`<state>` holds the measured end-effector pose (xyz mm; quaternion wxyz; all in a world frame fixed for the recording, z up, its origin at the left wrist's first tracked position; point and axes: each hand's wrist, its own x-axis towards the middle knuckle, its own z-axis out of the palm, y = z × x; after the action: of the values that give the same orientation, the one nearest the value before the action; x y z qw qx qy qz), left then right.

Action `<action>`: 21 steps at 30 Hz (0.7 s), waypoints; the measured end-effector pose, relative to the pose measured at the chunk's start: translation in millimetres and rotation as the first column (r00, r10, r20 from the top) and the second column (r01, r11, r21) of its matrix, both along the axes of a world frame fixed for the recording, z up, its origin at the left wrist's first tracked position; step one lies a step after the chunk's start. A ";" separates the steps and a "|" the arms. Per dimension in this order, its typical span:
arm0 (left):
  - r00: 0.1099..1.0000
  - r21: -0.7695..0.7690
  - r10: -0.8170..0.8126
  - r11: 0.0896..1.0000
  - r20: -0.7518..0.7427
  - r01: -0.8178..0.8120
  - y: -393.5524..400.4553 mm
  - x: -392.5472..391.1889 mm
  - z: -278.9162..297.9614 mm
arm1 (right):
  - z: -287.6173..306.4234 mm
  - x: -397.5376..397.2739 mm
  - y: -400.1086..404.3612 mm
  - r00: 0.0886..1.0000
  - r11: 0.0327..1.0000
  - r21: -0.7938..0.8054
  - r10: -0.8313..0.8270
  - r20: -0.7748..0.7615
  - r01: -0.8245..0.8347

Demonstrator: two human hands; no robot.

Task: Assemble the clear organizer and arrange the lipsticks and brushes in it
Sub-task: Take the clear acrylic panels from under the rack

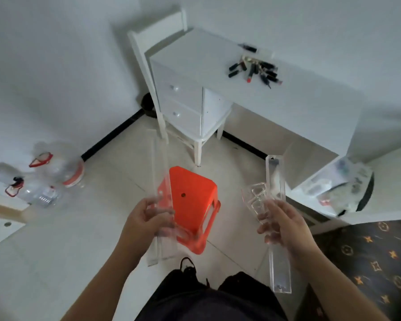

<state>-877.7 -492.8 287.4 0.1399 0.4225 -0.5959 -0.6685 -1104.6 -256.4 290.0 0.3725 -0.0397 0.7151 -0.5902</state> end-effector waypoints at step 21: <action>0.987 -0.027 -0.140 0.989 0.073 0.142 -88.4 -346.2 -11.5 | -12.6 -325.3 -57.6 0.984 0.983 -0.045 -0.177 0.021 0.178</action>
<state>-1223.9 -581.2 275.9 0.0776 0.4003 -0.6395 -0.6517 -1429.9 -314.0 277.4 0.3233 0.0206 0.6986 -0.6380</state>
